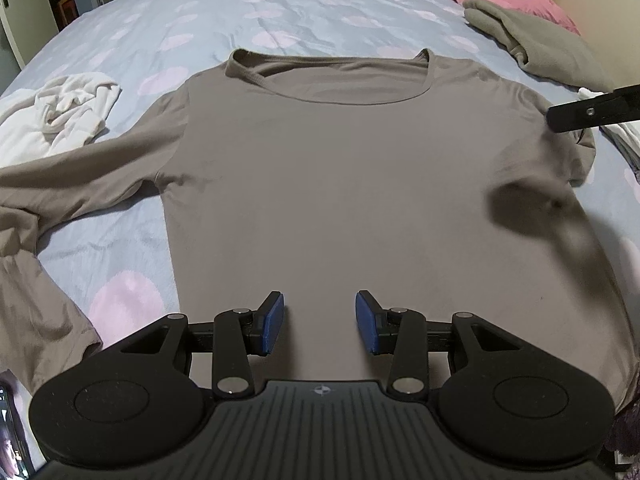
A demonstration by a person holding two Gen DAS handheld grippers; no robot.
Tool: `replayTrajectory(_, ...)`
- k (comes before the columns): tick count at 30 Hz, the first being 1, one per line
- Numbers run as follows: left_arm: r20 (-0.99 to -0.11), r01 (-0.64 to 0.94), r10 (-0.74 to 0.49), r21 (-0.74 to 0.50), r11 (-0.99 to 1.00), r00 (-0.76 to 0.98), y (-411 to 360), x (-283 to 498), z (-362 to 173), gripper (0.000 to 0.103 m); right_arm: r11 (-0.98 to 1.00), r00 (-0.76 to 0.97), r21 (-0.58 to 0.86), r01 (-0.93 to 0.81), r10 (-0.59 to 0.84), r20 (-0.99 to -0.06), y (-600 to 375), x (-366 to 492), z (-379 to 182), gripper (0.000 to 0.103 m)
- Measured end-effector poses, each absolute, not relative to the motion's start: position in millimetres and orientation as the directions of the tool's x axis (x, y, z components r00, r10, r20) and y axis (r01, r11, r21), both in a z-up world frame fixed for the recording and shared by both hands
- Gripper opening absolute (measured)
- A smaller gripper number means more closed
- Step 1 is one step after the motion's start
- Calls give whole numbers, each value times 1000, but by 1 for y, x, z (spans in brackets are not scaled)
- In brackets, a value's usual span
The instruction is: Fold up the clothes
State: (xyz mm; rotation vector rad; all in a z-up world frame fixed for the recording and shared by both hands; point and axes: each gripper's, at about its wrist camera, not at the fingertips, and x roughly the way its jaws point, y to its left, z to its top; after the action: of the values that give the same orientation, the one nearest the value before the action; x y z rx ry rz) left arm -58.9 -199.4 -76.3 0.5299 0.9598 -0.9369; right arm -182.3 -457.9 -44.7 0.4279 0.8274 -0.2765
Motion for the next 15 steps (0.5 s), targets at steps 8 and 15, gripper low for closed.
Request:
replayTrajectory(8,-862,861,-448,-28,508,237,-196,-55,-79,38,876,651,275,396,-56,-757,-458,-174,-51,33)
replayTrajectory(15,-835,902,-491,13,432,248,-212,-79,-69,38,836,631,262,483,-125,-765,-479,-196,-52,48)
